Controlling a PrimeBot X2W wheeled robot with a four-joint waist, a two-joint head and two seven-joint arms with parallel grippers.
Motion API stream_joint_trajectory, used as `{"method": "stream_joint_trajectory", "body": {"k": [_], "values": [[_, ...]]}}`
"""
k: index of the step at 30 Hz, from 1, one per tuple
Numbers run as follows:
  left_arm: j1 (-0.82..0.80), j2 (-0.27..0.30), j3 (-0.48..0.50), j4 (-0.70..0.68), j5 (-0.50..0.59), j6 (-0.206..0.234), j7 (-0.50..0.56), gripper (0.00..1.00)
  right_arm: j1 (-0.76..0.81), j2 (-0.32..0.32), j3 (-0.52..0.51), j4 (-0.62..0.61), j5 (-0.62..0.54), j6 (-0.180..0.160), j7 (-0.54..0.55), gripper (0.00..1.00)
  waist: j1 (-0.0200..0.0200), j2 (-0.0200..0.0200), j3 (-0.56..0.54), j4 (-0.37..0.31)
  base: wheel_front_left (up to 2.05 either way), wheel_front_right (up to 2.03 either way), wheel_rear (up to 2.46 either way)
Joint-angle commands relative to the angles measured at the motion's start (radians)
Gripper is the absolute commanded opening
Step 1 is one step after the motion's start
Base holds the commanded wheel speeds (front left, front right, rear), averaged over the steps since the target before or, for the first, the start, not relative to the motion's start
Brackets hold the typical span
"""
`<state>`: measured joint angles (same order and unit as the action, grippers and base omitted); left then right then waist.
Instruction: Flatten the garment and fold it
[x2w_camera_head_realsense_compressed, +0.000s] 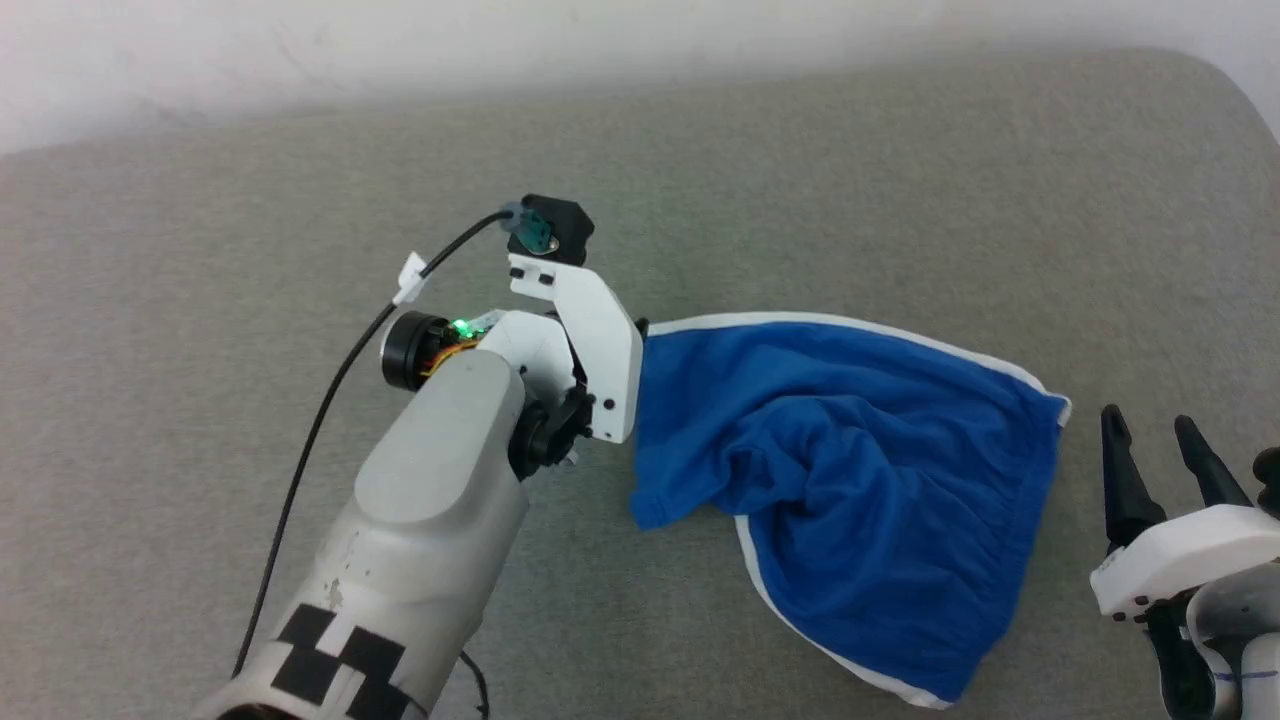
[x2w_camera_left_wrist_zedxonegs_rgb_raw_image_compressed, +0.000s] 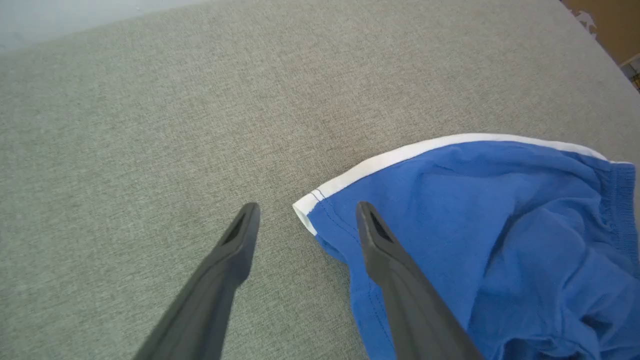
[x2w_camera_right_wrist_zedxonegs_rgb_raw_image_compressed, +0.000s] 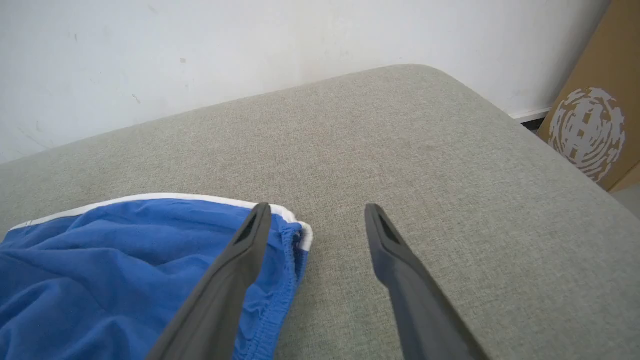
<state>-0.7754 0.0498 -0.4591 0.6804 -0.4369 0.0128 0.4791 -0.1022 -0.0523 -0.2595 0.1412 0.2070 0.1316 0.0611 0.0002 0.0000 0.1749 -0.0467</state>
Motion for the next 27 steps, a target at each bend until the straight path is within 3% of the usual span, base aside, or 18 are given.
{"method": "stream_joint_trajectory", "body": {"k": [1,8,14,15,16,21,27], "values": [[-0.02,0.001,-0.01,0.02,-0.001,0.006,0.011,1.0,-0.012,0.002,-0.001,-0.003,0.008,-0.001,-0.002,1.0,-0.0002,0.0,0.059,-0.059,0.0,0.0,0.0],[-0.088,0.001,-0.053,0.146,0.004,0.012,0.046,1.0,-0.018,0.002,-0.012,0.011,0.009,-0.001,-0.02,1.0,-0.0002,0.0,0.113,-0.112,0.0,0.0,0.0],[-0.086,0.002,-0.076,0.246,0.001,0.016,0.099,1.0,-0.025,0.002,-0.02,0.018,0.009,-0.001,-0.035,1.0,-0.0002,0.0,0.112,-0.12,0.0,0.0,0.0],[-0.083,0.001,-0.081,0.254,-0.004,0.009,0.104,0.18,-0.027,0.002,-0.017,0.018,0.008,-0.001,-0.036,1.0,-0.0002,0.0,0.109,-0.117,0.0,0.0,0.0],[-0.08,0.001,-0.081,0.257,-0.01,0.005,0.099,0.0,-0.029,0.002,-0.015,0.017,0.006,-0.001,-0.038,1.0,-0.0002,0.0,0.106,-0.112,0.0,0.0,0.0],[-0.065,0.001,-0.065,0.25,-0.058,-0.007,0.029,0.0,-0.033,0.002,-0.006,0.009,-0.001,-0.001,-0.039,1.0,-0.0002,0.0,0.082,-0.079,0.0,0.0,0.0],[-0.039,0.01,0.02,0.206,-0.144,-0.019,-0.097,0.0,-0.018,0.002,-0.01,0.003,-0.015,-0.001,-0.032,1.0,-0.0002,0.0,0.037,-0.02,0.0,0.0,0.0]]}}
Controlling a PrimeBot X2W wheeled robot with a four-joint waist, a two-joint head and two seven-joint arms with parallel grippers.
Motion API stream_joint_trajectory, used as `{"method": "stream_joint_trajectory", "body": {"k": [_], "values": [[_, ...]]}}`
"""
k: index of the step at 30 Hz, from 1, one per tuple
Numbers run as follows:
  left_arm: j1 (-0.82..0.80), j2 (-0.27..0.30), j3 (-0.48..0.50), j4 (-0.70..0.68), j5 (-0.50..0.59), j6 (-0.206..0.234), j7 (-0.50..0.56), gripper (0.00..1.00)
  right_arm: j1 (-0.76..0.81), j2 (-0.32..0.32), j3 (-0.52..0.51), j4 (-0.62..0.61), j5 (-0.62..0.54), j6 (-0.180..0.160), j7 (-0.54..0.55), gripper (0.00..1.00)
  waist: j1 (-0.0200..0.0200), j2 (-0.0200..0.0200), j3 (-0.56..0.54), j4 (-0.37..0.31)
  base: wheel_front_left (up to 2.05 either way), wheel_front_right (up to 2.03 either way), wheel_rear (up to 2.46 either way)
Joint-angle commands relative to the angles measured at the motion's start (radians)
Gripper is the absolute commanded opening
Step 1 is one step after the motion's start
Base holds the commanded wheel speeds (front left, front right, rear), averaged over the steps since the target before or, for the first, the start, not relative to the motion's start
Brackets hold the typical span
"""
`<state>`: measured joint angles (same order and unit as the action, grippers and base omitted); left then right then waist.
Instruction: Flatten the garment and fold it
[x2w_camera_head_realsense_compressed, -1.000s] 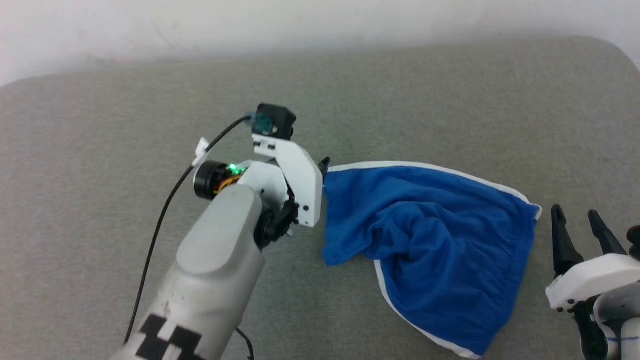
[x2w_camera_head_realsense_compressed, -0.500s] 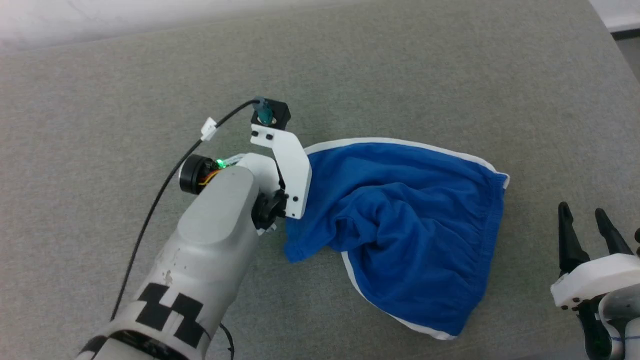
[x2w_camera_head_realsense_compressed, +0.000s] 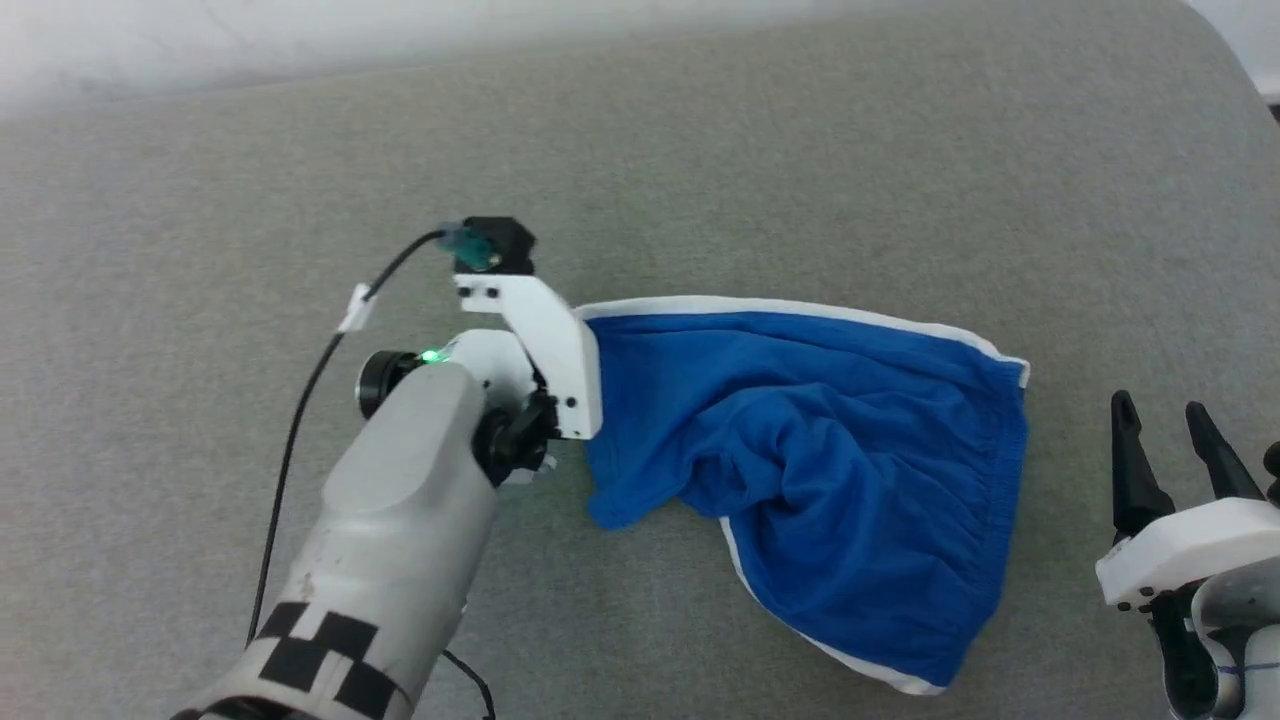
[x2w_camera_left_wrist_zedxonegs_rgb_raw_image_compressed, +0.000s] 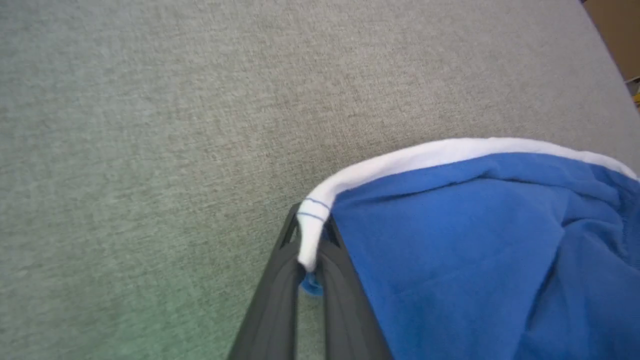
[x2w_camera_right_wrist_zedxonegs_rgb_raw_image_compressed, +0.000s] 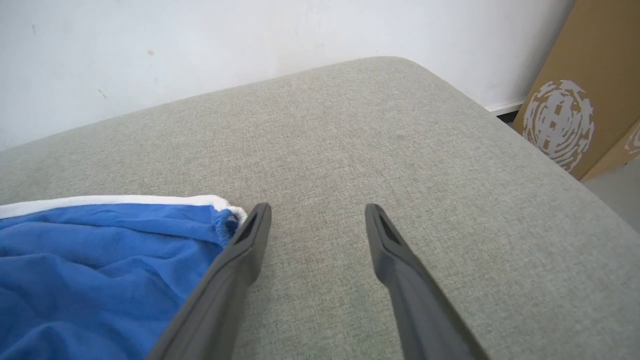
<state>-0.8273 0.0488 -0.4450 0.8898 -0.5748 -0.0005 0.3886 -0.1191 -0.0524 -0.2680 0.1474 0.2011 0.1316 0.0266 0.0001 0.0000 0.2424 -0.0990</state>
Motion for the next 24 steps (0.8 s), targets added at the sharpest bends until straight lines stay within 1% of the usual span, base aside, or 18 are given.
{"method": "stream_joint_trajectory", "body": {"k": [1,4,7,10,13,17,19,21,24], "values": [[0.025,0.018,0.026,-0.015,-0.022,-0.007,-0.028,0.0,0.004,0.002,-0.001,-0.004,-0.009,-0.001,0.004,1.0,-0.0001,0.0,-0.039,0.043,0.0,0.0,0.0],[0.08,0.045,0.082,-0.049,-0.068,0.005,-0.075,0.0,0.019,0.002,0.001,-0.007,-0.01,-0.001,0.009,1.0,-0.0001,0.0,-0.061,0.073,0.0,0.0,0.0],[0.165,0.077,0.131,-0.079,-0.105,0.036,-0.099,0.0,0.028,0.002,0.007,-0.01,-0.008,-0.001,0.012,1.0,-0.0001,0.0,-0.078,0.096,0.0,0.0,0.0],[0.263,0.098,0.154,-0.107,-0.126,0.063,-0.101,0.0,0.032,0.002,0.014,-0.015,-0.008,-0.001,0.016,1.0,-0.0001,0.0,-0.086,0.114,0.0,0.0,0.0],[0.343,0.101,0.173,-0.146,-0.149,0.082,-0.104,0.0,0.033,0.002,0.021,-0.018,-0.008,-0.001,0.021,1.0,-0.0001,0.0,-0.091,0.127,0.0,0.0,0.0],[0.401,0.093,0.187,-0.23,-0.169,0.083,-0.134,0.0,0.031,0.002,0.054,-0.022,-0.023,-0.001,0.053,1.0,-0.0001,0.0,-0.092,0.14,0.0,0.0,0.0],[0.418,0.094,0.184,-0.278,-0.161,0.087,-0.153,0.0,0.014,0.002,0.098,-0.028,-0.048,-0.001,0.095,1.0,-0.0001,0.0,-0.09,0.142,0.0,0.0,0.0],[0.431,0.094,0.179,-0.326,-0.156,0.092,-0.158,0.0,-0.021,-0.001,0.159,-0.034,-0.075,-0.001,0.164,1.0,-0.0001,0.0,-0.084,0.142,0.0,0.0,0.0],[0.448,0.099,0.175,-0.39,-0.149,0.109,-0.156,0.0,-0.098,-0.028,0.247,-0.02,-0.083,-0.001,0.32,1.0,-0.0001,0.0,-0.071,0.138,0.0,0.0,0.0]]}}
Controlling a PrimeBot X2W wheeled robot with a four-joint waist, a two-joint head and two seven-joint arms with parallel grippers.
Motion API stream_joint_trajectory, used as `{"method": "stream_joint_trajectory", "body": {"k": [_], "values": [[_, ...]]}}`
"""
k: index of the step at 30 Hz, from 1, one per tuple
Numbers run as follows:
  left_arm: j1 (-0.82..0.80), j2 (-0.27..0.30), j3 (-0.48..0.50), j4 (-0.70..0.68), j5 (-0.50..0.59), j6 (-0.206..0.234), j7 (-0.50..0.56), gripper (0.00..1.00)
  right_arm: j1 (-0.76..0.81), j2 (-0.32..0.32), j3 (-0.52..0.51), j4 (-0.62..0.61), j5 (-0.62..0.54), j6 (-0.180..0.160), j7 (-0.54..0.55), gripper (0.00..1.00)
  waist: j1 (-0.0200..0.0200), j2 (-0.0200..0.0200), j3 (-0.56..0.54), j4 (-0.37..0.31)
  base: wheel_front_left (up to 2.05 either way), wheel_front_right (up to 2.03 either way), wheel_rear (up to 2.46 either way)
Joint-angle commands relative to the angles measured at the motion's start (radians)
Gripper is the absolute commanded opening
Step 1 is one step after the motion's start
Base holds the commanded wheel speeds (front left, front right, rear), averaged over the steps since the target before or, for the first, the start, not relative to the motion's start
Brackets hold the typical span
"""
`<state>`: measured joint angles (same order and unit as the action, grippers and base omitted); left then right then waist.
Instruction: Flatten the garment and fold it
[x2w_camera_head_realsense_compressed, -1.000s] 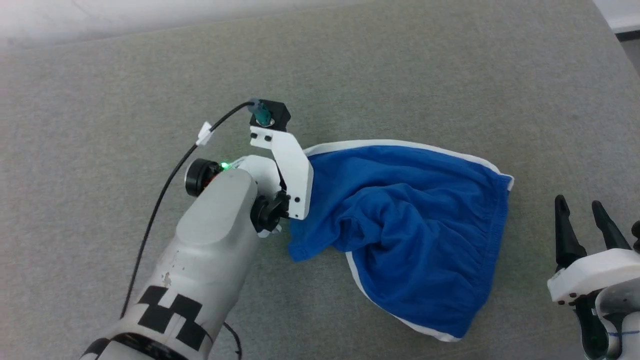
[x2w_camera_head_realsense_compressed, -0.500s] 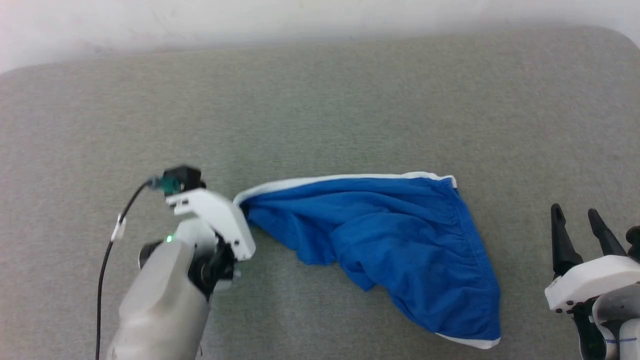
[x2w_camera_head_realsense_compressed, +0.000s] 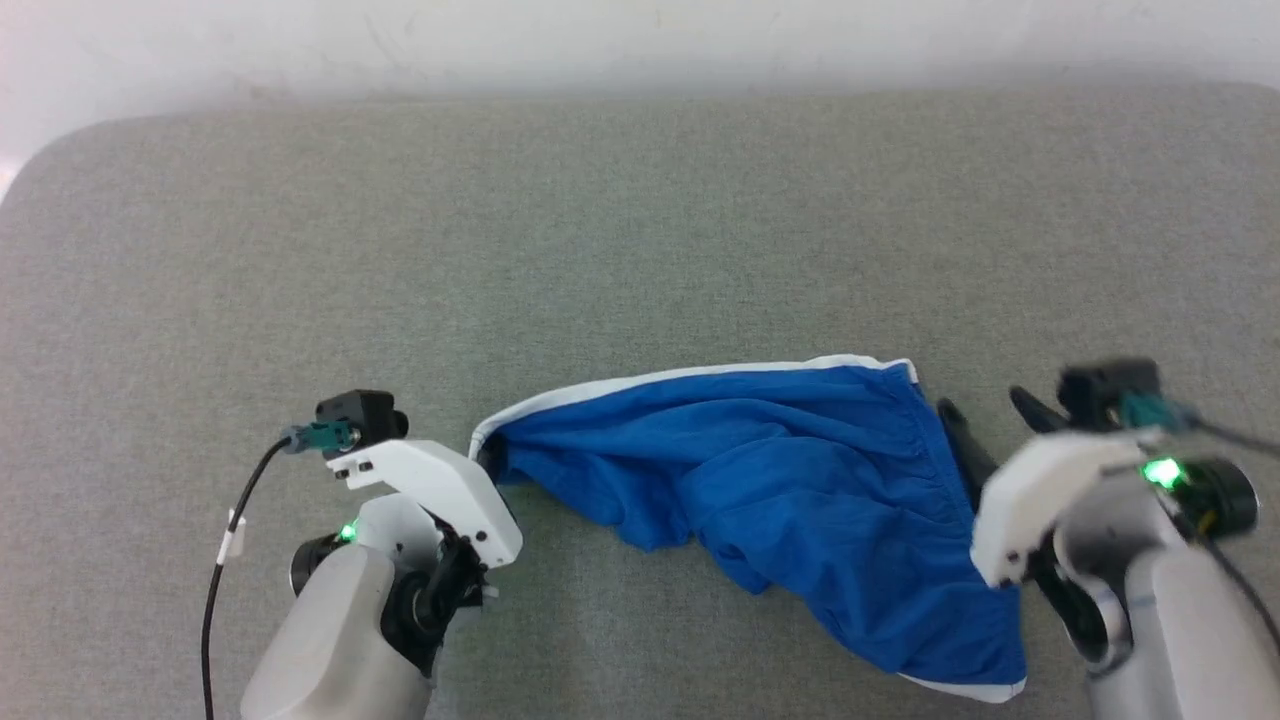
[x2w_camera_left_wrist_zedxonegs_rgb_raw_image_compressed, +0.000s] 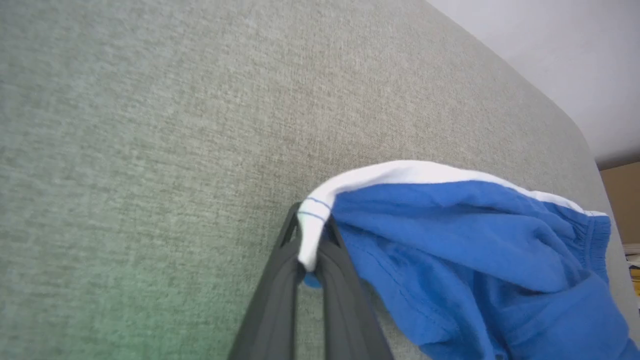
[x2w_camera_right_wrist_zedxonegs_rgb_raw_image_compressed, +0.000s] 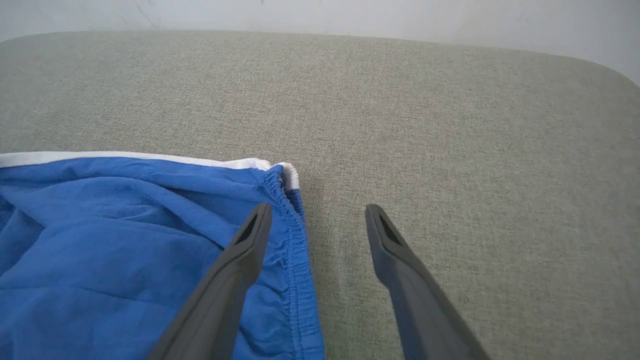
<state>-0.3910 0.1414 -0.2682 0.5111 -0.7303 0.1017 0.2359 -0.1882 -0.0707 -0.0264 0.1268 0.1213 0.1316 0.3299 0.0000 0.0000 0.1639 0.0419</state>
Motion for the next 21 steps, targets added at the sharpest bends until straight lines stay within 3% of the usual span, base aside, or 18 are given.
{"method": "stream_joint_trajectory", "body": {"k": [1,4,8,18,19,20,21], "values": [[0.016,0.008,-0.004,-0.031,0.009,0.012,-0.002,0.0,-0.061,-0.016,0.022,0.01,-0.003,-0.001,0.068,1.0,0.0,0.0,0.013,-0.004,0.0,0.0,0.0],[0.026,0.006,-0.01,-0.088,0.014,0.028,0.006,0.0,-0.155,-0.052,0.073,0.065,-0.039,-0.001,0.22,1.0,0.0,0.0,0.032,0.001,0.0,0.0,0.0],[0.03,0.006,-0.021,-0.149,0.022,0.043,0.015,0.0,-0.258,-0.069,0.13,0.156,-0.052,-0.001,0.336,1.0,0.0,0.0,0.06,0.013,0.0,0.0,0.0],[0.037,0.0,-0.042,-0.226,0.028,0.056,0.029,0.0,-0.353,-0.1,0.237,0.319,-0.033,-0.001,0.333,1.0,0.0,0.0,0.094,0.038,0.0,0.0,0.0],[0.039,0.0,-0.043,-0.23,0.027,0.057,0.03,0.0,-0.358,-0.1,0.241,0.336,-0.027,-0.001,0.335,0.69,0.0,0.0,0.094,0.039,0.0,0.0,0.0],[0.041,0.0,-0.044,-0.233,0.027,0.058,0.03,0.0,-0.364,-0.102,0.248,0.348,-0.022,-0.001,0.332,0.16,0.0,0.0,0.094,0.038,0.0,0.0,0.0],[0.043,0.0,-0.044,-0.236,0.026,0.058,0.03,0.0,-0.369,-0.103,0.255,0.356,-0.014,-0.001,0.324,0.0,0.0,0.0,0.093,0.037,0.0,0.0,0.0]]}}
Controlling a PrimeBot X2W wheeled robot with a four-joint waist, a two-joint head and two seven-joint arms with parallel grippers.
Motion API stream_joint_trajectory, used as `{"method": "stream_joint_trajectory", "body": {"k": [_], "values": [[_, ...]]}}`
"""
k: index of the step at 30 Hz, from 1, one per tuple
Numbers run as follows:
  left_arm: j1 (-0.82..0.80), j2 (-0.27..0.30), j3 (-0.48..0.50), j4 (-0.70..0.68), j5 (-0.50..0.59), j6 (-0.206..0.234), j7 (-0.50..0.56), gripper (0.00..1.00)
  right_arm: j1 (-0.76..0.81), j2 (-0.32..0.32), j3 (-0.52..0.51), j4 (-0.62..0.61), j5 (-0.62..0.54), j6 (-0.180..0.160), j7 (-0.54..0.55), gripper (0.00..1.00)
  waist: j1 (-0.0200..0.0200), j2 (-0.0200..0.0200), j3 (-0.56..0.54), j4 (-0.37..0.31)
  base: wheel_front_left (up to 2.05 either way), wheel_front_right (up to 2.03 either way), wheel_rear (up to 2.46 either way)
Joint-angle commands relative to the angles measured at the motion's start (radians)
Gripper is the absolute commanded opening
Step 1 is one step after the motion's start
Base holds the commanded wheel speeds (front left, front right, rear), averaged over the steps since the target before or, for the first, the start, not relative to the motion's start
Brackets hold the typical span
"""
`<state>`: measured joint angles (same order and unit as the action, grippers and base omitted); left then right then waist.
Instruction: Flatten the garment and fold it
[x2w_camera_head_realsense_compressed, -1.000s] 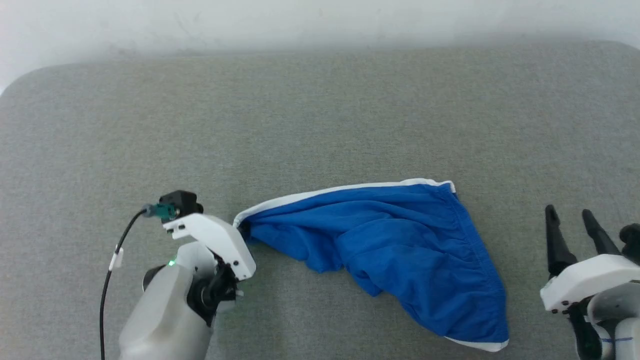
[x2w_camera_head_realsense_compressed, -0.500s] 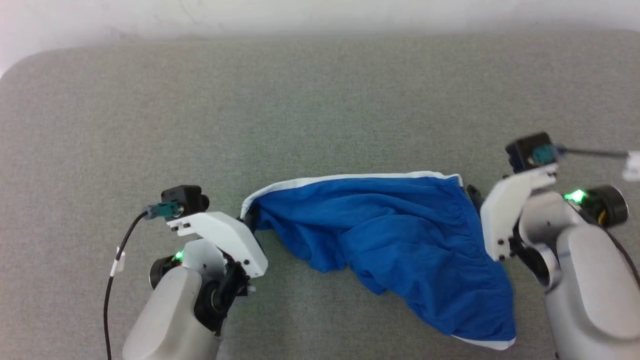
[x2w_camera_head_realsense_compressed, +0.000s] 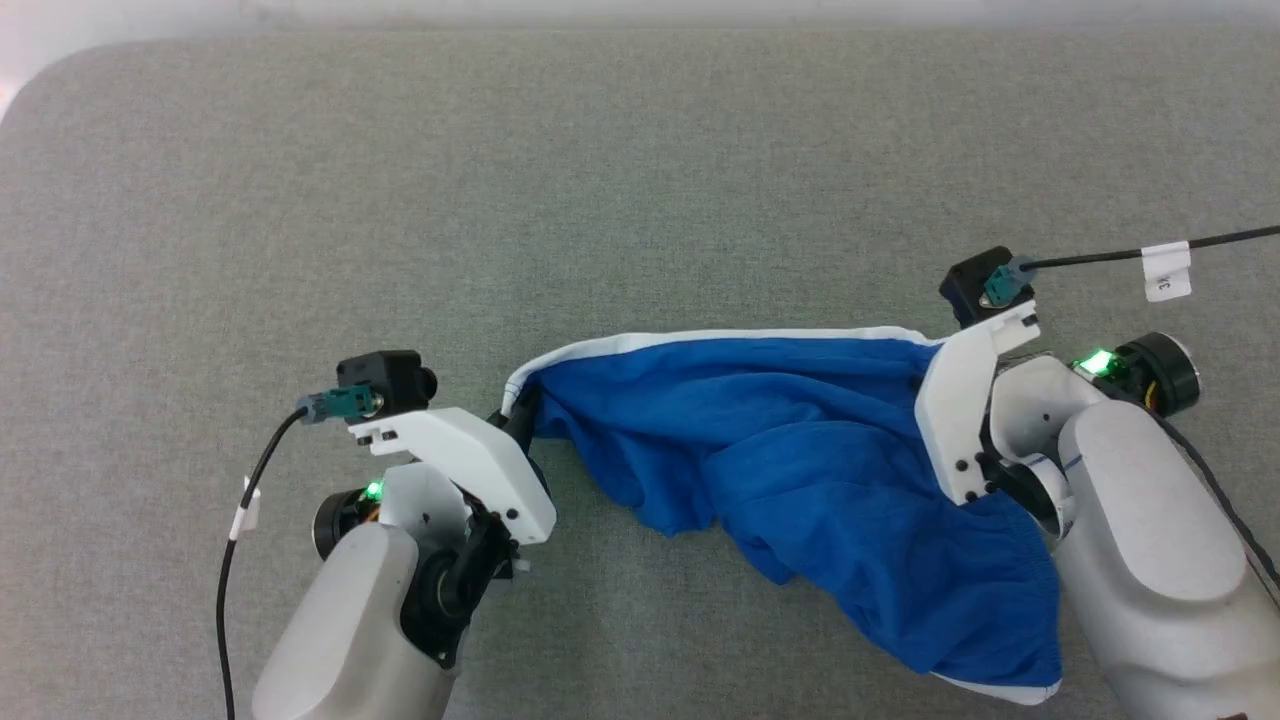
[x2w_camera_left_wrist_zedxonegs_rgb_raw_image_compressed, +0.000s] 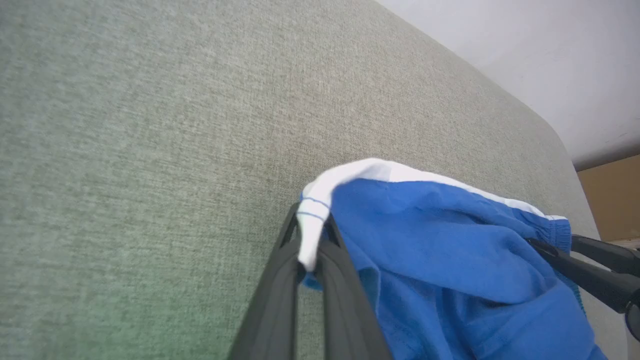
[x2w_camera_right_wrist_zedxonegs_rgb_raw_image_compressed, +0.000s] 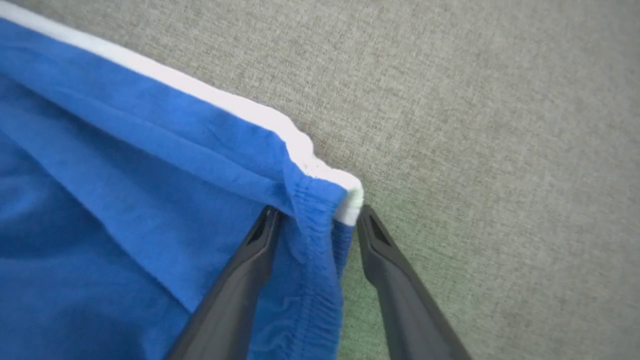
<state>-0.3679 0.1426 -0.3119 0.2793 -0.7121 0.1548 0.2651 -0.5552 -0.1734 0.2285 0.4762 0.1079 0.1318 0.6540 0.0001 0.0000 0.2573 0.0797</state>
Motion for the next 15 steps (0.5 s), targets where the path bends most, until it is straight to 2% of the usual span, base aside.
{"method": "stream_joint_trajectory", "body": {"k": [1,8,15], "values": [[0.021,0.0,-0.001,-0.006,0.007,0.005,0.001,0.0,-0.008,-0.003,0.008,0.012,0.01,-0.001,-0.005,0.0,-0.0001,0.0,-0.003,-0.003,0.0,0.0,0.0],[-0.004,0.018,0.001,-0.026,-0.008,-0.015,0.024,0.0,-0.081,-0.005,-0.007,0.002,0.128,-0.001,-0.032,0.0,-0.0001,0.0,-0.019,-0.017,0.0,0.0,0.0],[-0.224,0.099,-0.001,-0.016,0.019,-0.065,0.11,0.0,-0.265,-0.014,-0.035,-0.058,0.295,-0.001,0.019,0.0,-0.0001,0.0,0.004,0.001,0.0,0.0,0.0]]}}
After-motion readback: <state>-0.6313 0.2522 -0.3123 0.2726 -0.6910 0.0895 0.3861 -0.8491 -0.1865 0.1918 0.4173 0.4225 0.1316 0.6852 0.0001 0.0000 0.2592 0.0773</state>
